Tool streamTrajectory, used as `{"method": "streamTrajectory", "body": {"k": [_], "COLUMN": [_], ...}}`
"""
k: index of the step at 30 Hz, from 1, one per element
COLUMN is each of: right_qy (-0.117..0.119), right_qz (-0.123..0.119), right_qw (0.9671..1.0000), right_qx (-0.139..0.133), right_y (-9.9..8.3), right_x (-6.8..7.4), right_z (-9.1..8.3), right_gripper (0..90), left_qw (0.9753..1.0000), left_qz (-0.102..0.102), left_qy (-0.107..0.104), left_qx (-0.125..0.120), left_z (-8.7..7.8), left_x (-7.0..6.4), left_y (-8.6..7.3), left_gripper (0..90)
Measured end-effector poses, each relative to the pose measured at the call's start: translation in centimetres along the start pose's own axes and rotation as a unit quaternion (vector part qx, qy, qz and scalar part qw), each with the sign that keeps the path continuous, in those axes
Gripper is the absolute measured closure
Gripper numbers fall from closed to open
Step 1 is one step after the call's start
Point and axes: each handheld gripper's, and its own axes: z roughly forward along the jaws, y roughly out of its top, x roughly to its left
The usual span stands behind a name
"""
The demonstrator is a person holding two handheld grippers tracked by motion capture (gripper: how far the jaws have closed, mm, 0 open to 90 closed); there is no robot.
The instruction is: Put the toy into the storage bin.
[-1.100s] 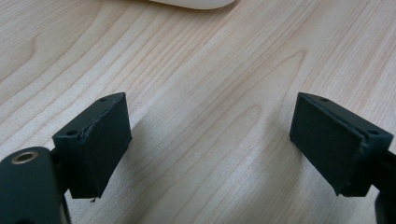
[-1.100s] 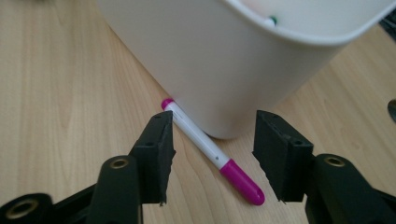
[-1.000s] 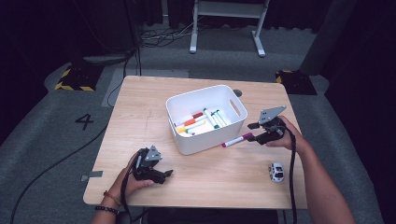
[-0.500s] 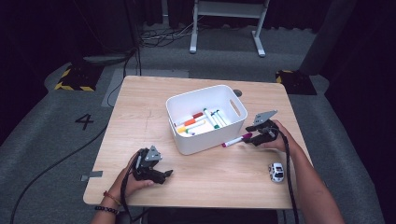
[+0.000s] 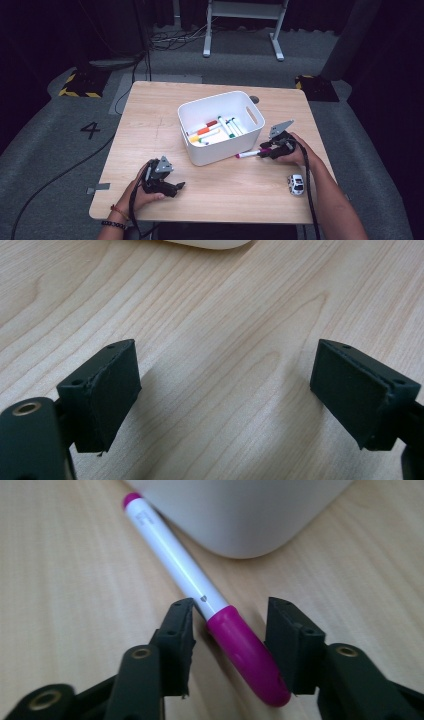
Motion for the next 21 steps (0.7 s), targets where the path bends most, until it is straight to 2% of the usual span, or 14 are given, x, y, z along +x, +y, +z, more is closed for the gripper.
{"method": "streamTrajectory", "body": {"k": [4,9,11,16,20,21], "right_qy": [0.012,0.013,0.015,0.01,0.004,0.005], "right_qz": [-0.021,-0.045,-0.048,-0.045,-0.058,-0.062], "right_qw": [0.9997,0.9989,0.9988,0.9989,0.9982,0.998], "right_qx": [0.004,0.004,0.001,0.003,0.016,0.012], "right_y": [-0.1,-0.2,-0.3,-0.4,-0.4,-0.4], "right_x": [1.3,2.8,3.2,3.9,4.6,4.7], "right_z": [-0.2,-0.2,-0.2,-0.3,-0.6,-0.8], "right_gripper": [61.6,69.6,73.1,74.4,74.6,74.6], "left_qw": [1.0,1.0,1.0,1.0,1.0,1.0], "left_qz": [0.0,0.0,0.0,0.0,0.0,0.0], "left_qy": [0.0,0.0,0.0,0.0,0.0,0.0], "left_qx": [0.0,0.0,0.0,0.0,0.0,0.0], "left_z": [0.0,0.0,0.0,0.0,0.0,0.0], "left_x": [0.0,0.0,0.0,0.0,0.0,0.0], "left_y": [0.0,0.0,0.0,0.0,0.0,0.0], "left_gripper": [12.8,12.8,12.8,12.8,12.8,12.7]}}
